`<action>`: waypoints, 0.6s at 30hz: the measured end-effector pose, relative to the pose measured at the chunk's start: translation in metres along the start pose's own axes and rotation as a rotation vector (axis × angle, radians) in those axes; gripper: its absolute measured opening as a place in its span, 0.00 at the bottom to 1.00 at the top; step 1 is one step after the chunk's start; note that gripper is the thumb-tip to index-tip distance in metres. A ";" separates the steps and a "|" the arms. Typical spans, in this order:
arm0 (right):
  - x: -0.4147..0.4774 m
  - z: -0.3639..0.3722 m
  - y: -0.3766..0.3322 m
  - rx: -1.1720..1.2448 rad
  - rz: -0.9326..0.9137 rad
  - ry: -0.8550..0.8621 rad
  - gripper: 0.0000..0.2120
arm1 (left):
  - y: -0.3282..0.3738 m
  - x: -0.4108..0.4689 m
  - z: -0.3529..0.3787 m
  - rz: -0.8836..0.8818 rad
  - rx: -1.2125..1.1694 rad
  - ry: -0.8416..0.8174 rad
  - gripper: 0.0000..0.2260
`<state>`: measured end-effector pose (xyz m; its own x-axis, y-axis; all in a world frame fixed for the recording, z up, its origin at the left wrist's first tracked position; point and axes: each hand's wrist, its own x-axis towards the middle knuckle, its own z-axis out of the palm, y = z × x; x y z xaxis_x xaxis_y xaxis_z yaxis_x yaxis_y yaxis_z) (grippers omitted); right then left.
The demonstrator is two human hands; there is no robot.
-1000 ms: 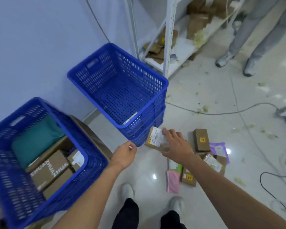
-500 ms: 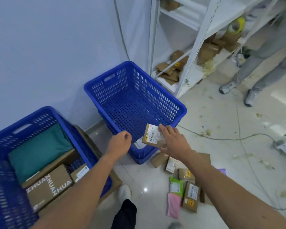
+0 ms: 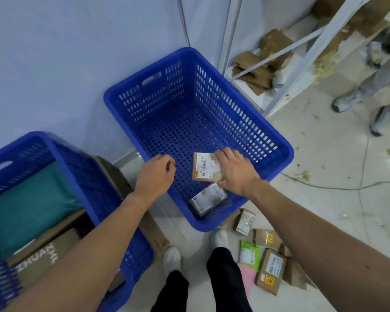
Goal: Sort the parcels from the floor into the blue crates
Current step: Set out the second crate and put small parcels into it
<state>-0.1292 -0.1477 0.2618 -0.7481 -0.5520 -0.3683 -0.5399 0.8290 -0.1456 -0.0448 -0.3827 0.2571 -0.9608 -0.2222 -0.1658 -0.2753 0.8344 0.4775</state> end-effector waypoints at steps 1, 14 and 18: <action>0.017 0.011 0.004 -0.005 -0.015 -0.040 0.43 | -0.007 0.010 0.006 0.002 0.030 0.003 0.09; 0.157 0.118 0.011 -0.275 -0.192 -0.419 0.44 | -0.047 0.085 0.071 -0.055 0.187 0.191 0.15; 0.174 0.147 0.001 -0.326 -0.217 -0.489 0.43 | -0.049 0.086 0.072 -0.054 0.227 0.156 0.16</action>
<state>-0.2033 -0.2301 0.0622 -0.3864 -0.5357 -0.7508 -0.8073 0.5901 -0.0055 -0.1114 -0.4064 0.1571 -0.9430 -0.3299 -0.0429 -0.3292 0.9070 0.2627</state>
